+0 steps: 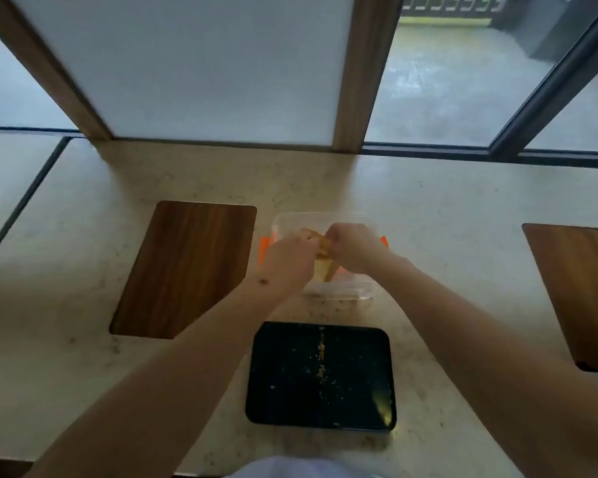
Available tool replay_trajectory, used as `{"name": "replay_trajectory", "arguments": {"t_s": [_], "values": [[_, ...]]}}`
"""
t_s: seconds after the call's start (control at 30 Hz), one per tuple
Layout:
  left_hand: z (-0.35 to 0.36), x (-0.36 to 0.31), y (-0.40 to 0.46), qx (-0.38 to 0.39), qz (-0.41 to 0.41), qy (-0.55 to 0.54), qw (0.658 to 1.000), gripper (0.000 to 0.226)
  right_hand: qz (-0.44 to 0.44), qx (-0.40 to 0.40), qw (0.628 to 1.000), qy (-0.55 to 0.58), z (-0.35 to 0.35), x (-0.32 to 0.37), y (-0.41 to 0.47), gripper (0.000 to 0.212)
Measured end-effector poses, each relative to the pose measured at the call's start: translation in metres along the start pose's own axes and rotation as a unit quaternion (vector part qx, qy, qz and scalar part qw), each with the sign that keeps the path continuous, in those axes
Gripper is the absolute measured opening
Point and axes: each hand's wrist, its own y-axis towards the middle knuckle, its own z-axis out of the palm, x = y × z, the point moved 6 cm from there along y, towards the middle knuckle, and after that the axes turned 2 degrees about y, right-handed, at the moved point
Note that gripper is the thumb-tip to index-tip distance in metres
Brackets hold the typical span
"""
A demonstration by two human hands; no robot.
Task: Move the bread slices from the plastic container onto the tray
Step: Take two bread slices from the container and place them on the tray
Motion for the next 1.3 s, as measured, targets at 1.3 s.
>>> {"name": "replay_trajectory", "arguments": {"t_s": [1.3], "values": [[0.022, -0.001, 0.023, 0.219, 0.169, 0.15, 0.949, 0.023, -0.006, 0.124, 0.984, -0.126, 0.029, -0.011, 0.038, 0.021]]}}
